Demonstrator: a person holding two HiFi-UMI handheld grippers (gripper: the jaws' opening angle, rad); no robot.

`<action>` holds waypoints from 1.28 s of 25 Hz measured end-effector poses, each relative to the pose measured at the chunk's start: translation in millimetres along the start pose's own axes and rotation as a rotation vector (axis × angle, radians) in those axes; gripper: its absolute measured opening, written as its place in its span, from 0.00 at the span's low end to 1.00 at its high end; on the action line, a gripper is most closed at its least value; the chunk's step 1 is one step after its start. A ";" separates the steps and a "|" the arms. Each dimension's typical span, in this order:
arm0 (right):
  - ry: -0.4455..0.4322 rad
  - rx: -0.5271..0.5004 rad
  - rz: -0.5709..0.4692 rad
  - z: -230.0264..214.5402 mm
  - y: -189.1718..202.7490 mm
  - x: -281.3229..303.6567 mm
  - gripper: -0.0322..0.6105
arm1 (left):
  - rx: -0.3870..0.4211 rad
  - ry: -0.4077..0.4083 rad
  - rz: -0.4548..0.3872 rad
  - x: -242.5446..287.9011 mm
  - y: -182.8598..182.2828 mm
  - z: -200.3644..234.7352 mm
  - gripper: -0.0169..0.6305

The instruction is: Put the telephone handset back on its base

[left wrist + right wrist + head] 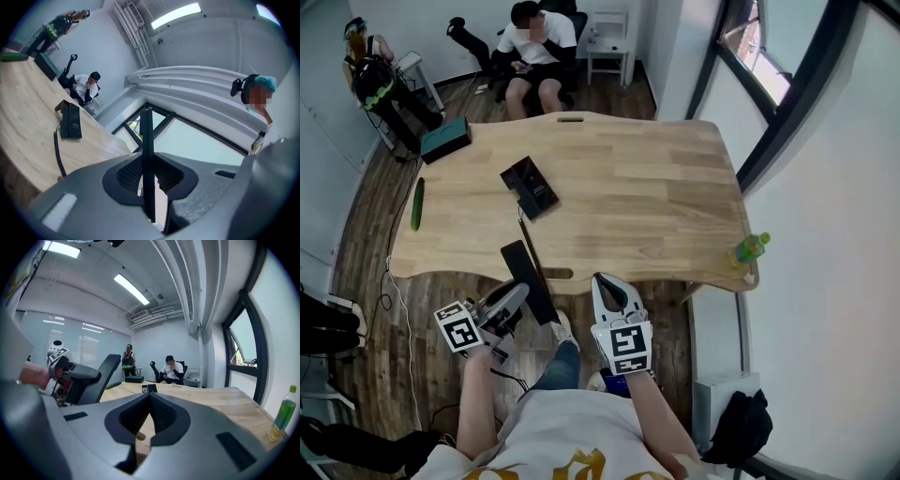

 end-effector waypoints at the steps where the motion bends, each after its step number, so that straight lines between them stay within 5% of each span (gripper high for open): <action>1: 0.004 0.001 0.004 -4.5 -1.6 10.6 0.06 | -0.005 0.004 0.000 5.1 -7.4 9.5 0.14; 16: 0.020 0.006 0.081 -39.8 -52.5 200.5 0.06 | -0.088 0.033 -0.027 47.1 -143.2 155.1 0.14; 32: 0.039 0.005 0.124 -41.4 -56.6 258.7 0.06 | -0.203 0.067 -0.095 53.9 -163.8 210.9 0.14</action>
Point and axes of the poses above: the fingertips, and each gripper's own axes: x forward along the fingers, z to its left, y out of its underside, the point moved 7 cm from there along -x, backward along the fingers, and after that the axes turned 6 degrees about z, right-handed, at the moved point
